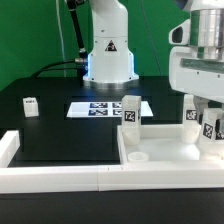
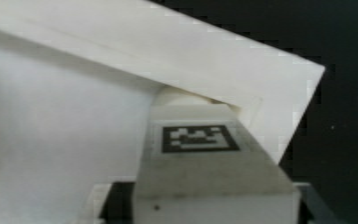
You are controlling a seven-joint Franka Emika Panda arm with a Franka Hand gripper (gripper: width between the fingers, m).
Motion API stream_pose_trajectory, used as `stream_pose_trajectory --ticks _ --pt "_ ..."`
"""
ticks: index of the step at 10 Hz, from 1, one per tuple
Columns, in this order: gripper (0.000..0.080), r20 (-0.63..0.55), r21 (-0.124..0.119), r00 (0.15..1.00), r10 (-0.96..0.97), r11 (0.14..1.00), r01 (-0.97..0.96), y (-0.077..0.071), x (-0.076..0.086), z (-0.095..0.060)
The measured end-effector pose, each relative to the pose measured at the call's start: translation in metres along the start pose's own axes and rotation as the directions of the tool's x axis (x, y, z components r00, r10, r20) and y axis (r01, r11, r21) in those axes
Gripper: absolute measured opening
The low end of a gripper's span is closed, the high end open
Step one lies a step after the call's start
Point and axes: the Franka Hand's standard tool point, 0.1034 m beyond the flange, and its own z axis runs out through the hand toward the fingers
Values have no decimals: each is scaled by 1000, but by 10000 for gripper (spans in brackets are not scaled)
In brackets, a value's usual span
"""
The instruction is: Assemble square table
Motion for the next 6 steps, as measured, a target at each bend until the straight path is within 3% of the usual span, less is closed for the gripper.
stream_pose_trajectory --ticks 2,4,6 --pt "288 29 3 941 337 941 -337 0 0 2" --pt "288 46 21 797 602 797 -603 -2 -3 2" --pt "288 74 35 755 651 755 -654 -3 -4 3"
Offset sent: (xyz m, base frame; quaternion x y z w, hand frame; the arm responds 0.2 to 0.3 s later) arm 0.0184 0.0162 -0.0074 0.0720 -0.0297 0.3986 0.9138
